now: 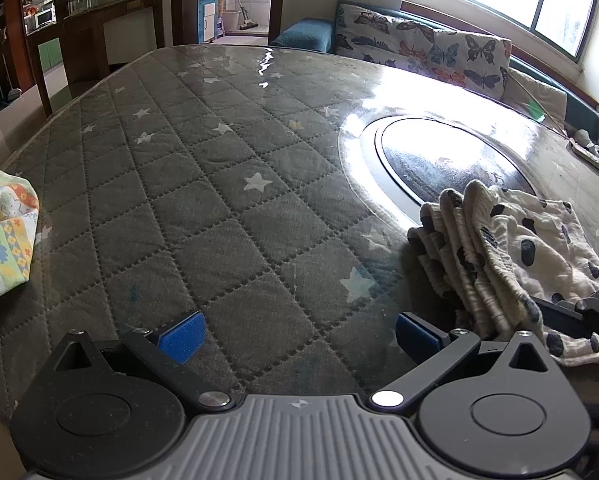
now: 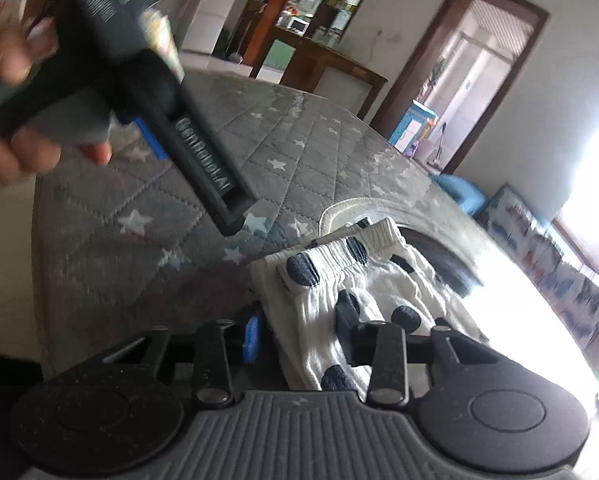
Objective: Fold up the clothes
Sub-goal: 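Close the right gripper on the cloth edge while the left gripper grips the pleated stack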
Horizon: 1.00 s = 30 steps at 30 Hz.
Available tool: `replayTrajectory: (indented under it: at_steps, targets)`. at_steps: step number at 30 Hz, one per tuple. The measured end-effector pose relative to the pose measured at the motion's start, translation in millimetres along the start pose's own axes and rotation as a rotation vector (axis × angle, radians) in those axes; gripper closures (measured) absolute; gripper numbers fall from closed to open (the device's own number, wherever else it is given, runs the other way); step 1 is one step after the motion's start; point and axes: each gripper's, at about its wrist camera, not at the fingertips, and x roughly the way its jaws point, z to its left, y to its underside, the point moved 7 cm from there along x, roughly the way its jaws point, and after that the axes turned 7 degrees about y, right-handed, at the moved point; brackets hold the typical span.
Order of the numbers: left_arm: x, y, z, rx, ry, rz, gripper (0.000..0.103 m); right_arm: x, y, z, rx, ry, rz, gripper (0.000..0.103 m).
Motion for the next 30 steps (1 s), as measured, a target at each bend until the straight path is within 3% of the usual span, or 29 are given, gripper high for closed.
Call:
replayTrajectory:
  at_steps: [5,9,14,24,30]
  targets:
    - [-1.6,1.3,-9.8,0.036,0.047,0.004,0.000,3.5,1.3,-36.8,0.309,-0.123,0.032,0.077]
    - [-0.5,4.1,-25.1,0.084,0.103,0.012,0.000,8.6,2.3,-57.1,0.440,-0.180,0.037,0.080]
    - [1.5,4.5,-37.9,0.112,0.171,0.015,0.000,8.1,5.0,-67.9,0.482,-0.203,0.019,0.080]
    - [2.4,-4.0,-29.4,-0.025,0.336,0.028,0.000,-3.8,12.9,-82.3,0.533,-0.235,0.007,0.080]
    - [-2.6,-8.8,-34.6,-0.083,0.446,0.002,0.000,-1.8,14.6,-77.0,0.490,-0.221,0.004,0.080]
